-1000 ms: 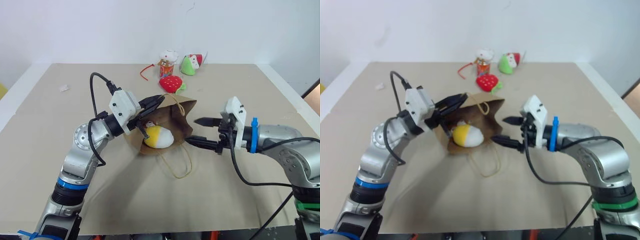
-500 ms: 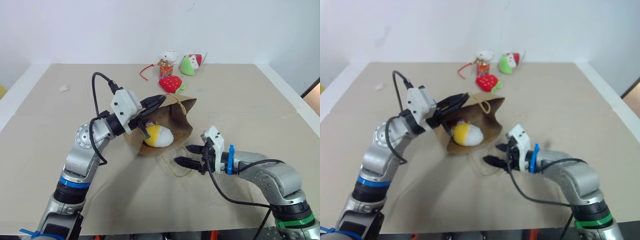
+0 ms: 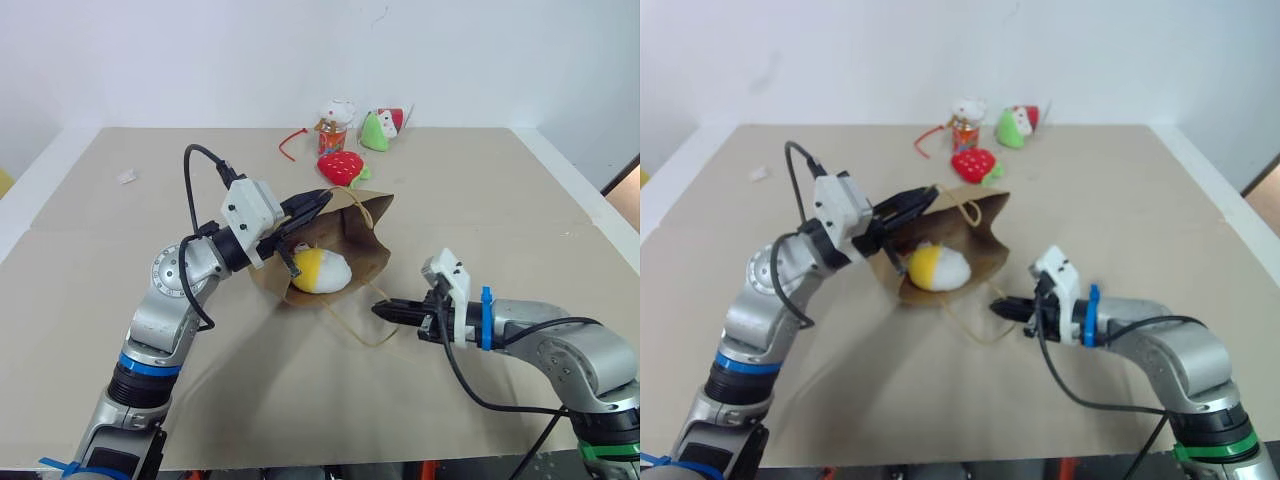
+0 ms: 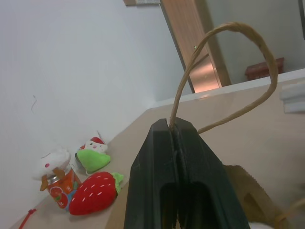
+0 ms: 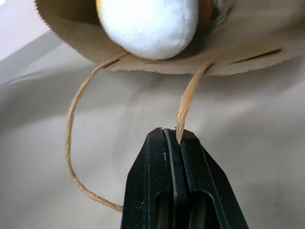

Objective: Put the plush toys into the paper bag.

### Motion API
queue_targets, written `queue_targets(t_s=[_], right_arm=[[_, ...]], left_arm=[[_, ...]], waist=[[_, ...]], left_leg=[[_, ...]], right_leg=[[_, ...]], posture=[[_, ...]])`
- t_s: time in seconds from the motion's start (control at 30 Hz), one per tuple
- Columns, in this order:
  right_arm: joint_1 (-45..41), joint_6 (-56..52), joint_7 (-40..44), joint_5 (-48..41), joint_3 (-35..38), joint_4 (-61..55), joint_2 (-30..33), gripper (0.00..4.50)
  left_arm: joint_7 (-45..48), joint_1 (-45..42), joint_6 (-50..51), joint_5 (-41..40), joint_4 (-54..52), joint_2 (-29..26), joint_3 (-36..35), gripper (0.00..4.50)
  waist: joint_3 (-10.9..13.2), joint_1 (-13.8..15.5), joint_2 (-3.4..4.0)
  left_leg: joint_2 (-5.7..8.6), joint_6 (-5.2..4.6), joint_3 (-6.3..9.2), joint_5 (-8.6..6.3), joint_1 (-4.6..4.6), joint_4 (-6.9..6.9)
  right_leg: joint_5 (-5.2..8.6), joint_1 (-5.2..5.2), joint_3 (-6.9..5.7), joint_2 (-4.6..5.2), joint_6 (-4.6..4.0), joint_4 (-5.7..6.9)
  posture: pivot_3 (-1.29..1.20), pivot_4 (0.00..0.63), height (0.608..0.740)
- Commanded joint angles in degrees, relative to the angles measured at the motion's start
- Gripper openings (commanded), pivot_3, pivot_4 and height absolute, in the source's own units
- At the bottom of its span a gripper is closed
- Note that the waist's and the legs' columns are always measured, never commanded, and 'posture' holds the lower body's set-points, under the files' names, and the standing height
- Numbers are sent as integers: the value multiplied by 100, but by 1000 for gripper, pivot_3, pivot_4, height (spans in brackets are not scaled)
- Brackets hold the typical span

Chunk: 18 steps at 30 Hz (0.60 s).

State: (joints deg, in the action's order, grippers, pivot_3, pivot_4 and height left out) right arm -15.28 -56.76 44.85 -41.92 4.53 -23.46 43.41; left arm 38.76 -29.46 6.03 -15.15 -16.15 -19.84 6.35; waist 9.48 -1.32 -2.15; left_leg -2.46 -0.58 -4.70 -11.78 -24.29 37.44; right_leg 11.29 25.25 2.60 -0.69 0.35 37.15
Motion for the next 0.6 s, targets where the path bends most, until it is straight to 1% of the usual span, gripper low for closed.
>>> queue_targets(t_s=[0.03,0.13,0.2,0.27,0.4,0.47,0.6], right_arm=[[-591,-288,61,-574,851,-215,421,33],[-1022,-473,237,-821,1221,-142,989,33],[-1472,-738,318,-1175,1454,-57,1330,33],[-1782,-883,362,-1293,1492,-17,1586,33],[-2074,-1290,382,-1499,1473,115,2018,33],[-2112,-1402,479,-1634,1438,129,2120,33],[-2124,-1061,494,-1232,797,155,1983,33]], left_arm=[[-18,-271,-151,-5,92,-48,-194,0],[47,-464,-283,13,387,-131,-304,0],[60,-646,-305,-2,548,-100,-301,0],[34,-737,-276,-25,645,-26,-274,0],[-38,-678,-313,20,821,119,-209,0],[-98,-651,-303,61,857,219,-162,0],[-220,-603,-260,142,874,469,-4,0]], waist=[[0,1,0],[1,2,2],[1,1,1],[3,0,3],[2,4,-1],[2,4,2],[1,-1,1]], left_leg=[[1,0,-1,0,0,0],[1,0,5,0,2,2],[2,0,2,0,-1,-1],[2,0,-1,-1,-1,-4],[2,-2,6,-3,-2,-7],[3,-2,3,-3,-4,-7],[2,-3,0,-3,-2,-5]], right_leg=[[-1,0,2,0,1,0],[8,-4,0,-1,-14,-1],[7,2,2,-1,-12,0],[-2,3,3,0,3,0],[3,-1,2,3,1,-6],[2,2,3,5,1,-6],[1,2,4,4,4,-6]], posture=[[0,150,740],[0,150,740],[0,150,740],[0,150,740],[0,150,740],[0,150,740],[0,150,740]])
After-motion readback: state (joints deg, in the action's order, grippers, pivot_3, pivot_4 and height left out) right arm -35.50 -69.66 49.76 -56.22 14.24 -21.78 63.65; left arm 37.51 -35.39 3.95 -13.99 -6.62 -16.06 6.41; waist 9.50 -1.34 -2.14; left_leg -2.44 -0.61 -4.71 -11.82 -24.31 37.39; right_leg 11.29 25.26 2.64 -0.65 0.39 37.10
